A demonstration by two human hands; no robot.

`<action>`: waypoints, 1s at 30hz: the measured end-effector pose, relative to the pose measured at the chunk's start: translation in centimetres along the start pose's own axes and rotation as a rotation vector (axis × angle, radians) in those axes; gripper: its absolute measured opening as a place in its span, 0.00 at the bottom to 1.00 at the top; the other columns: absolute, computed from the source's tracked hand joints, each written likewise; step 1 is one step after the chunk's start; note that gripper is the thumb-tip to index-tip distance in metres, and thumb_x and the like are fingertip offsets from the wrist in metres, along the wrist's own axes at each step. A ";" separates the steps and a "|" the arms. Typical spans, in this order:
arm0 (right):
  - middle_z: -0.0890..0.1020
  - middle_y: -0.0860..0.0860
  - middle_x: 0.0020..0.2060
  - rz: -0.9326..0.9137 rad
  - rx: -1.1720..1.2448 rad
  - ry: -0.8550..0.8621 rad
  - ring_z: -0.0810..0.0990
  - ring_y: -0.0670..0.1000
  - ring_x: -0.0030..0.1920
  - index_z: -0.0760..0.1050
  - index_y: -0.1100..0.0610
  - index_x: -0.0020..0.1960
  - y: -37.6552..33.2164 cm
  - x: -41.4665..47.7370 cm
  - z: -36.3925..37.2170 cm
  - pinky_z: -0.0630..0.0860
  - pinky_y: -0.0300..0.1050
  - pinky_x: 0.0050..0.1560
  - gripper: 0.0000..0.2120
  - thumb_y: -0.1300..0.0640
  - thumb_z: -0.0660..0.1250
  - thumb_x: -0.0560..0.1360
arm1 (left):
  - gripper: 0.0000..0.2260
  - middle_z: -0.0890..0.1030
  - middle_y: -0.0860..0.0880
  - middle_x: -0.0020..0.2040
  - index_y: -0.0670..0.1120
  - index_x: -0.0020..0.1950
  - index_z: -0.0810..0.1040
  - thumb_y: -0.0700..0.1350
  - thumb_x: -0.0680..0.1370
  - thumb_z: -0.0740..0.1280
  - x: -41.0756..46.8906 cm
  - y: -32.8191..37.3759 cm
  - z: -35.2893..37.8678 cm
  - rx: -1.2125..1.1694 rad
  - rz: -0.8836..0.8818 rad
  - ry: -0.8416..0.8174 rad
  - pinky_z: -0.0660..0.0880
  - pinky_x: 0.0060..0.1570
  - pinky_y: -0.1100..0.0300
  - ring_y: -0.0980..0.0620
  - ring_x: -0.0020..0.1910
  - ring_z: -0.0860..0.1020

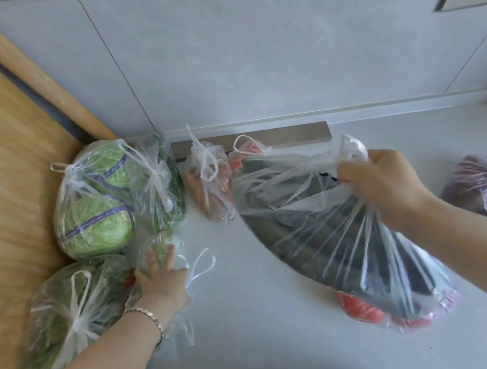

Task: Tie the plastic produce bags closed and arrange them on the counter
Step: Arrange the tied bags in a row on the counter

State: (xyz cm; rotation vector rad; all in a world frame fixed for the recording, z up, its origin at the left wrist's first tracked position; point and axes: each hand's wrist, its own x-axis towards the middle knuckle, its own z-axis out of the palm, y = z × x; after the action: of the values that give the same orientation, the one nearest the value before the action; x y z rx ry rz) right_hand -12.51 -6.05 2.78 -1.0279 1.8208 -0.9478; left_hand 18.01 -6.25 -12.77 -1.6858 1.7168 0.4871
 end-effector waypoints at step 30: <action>0.70 0.60 0.64 0.298 -0.366 0.062 0.66 0.60 0.66 0.64 0.54 0.69 12.8 -3.6 15.2 0.64 0.54 0.65 0.32 0.35 0.57 0.73 | 0.23 0.38 0.50 0.78 0.49 0.71 0.65 0.37 0.77 0.62 1.0 -4.8 1.5 -0.163 0.170 0.030 0.50 0.71 0.35 0.39 0.76 0.38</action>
State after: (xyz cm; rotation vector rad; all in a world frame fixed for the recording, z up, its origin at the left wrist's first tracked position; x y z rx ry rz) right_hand -1.21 -1.09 -13.19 -0.9105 2.1775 -0.4821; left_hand 23.11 -6.41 -13.56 -1.6729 1.8957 0.6999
